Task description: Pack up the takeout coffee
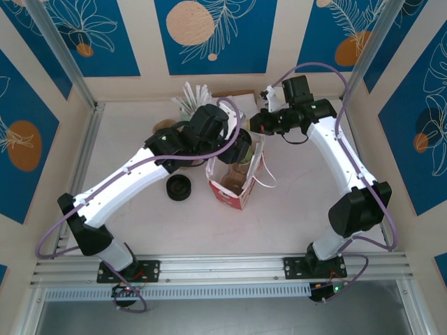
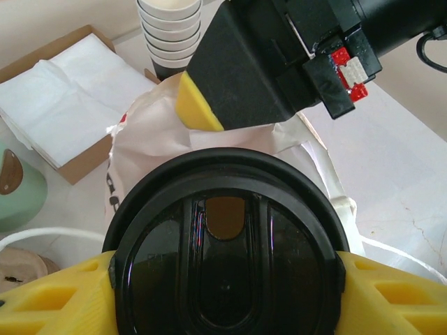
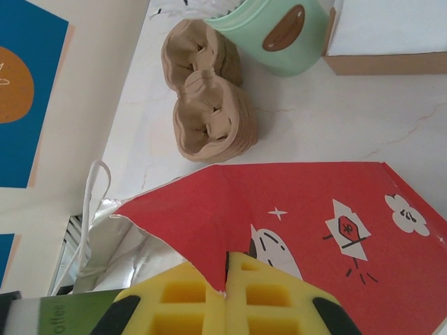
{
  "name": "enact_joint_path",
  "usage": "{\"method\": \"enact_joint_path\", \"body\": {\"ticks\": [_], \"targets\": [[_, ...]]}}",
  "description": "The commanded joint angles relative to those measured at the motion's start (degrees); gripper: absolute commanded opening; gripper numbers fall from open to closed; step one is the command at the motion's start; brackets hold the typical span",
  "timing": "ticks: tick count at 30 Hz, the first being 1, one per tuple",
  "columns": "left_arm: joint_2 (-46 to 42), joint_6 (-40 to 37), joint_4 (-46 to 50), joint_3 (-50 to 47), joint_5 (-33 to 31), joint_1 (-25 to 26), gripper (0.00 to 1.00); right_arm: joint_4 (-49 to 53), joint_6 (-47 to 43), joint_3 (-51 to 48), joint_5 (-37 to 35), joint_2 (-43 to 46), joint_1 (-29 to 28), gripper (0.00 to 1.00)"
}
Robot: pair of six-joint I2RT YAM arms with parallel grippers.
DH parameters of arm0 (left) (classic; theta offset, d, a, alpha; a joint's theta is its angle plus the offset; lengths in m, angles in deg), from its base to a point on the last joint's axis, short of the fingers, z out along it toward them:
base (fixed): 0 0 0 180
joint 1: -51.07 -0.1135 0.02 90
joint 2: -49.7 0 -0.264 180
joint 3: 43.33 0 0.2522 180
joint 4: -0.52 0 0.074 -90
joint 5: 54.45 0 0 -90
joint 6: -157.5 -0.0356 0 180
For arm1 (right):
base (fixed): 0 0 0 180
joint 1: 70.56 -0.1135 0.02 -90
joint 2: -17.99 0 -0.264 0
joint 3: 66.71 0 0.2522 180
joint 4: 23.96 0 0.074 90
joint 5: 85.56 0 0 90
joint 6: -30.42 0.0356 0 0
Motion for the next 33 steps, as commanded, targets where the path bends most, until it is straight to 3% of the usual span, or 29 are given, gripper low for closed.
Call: {"method": "enact_joint_path", "body": {"ticks": [1,7,17,33], "targets": [[-1.08,0.04,-2.28,-2.10,0.35,0.42,0.64,0.88,0.16,0.01,1.75,1.77,-1.41,0.03],[-3.12,3.04,0.44,-6.25,-3.33,2.59,0.64,-0.78,-0.19,-2.87,3.21,4.02,-2.43,0.03],[-8.56,4.64,-3.39,-17.67,-9.73,6.85,0.64,-6.79,-1.15,-12.10,4.99,10.83,-5.35,0.00],[-8.41,3.78,-5.22,-19.16,-12.34,10.16,0.64,-8.73,3.58,-12.21,5.08,11.14,-5.56,0.00]]}}
